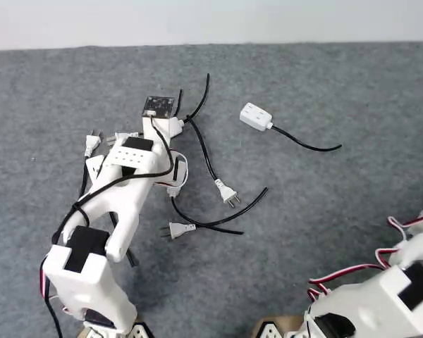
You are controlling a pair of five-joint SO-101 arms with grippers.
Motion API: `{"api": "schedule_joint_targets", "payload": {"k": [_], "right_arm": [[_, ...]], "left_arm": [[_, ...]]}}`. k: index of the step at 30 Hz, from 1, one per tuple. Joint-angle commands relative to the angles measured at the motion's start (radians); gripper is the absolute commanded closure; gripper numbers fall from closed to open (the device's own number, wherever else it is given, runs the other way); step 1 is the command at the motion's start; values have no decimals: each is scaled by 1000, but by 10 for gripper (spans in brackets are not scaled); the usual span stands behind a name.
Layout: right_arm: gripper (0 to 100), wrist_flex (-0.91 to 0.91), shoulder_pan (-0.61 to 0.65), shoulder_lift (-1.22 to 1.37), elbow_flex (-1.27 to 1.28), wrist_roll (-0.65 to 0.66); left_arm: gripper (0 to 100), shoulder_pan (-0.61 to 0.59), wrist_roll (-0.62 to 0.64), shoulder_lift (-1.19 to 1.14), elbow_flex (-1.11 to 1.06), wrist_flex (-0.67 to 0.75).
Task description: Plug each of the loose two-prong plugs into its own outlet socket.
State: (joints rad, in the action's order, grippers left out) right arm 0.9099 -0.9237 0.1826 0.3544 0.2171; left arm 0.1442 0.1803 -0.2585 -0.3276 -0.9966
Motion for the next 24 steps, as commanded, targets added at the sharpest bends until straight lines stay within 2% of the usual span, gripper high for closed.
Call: {"api": "schedule_joint_targets", "payload": {"k": [1,13,18,24], "right_arm": [[794,-76,5,-48,28,9],[794,-99,2,-47,35,9],[794,-105,8,-47,48,9],[794,-128,4,-47,61,11]], "left_arm": [[988,44,9,6,42,-3],[988,244,3,-6,41,32],[988,308,-92,-8,41,64],[988,282,-6,8,84,61]]}}
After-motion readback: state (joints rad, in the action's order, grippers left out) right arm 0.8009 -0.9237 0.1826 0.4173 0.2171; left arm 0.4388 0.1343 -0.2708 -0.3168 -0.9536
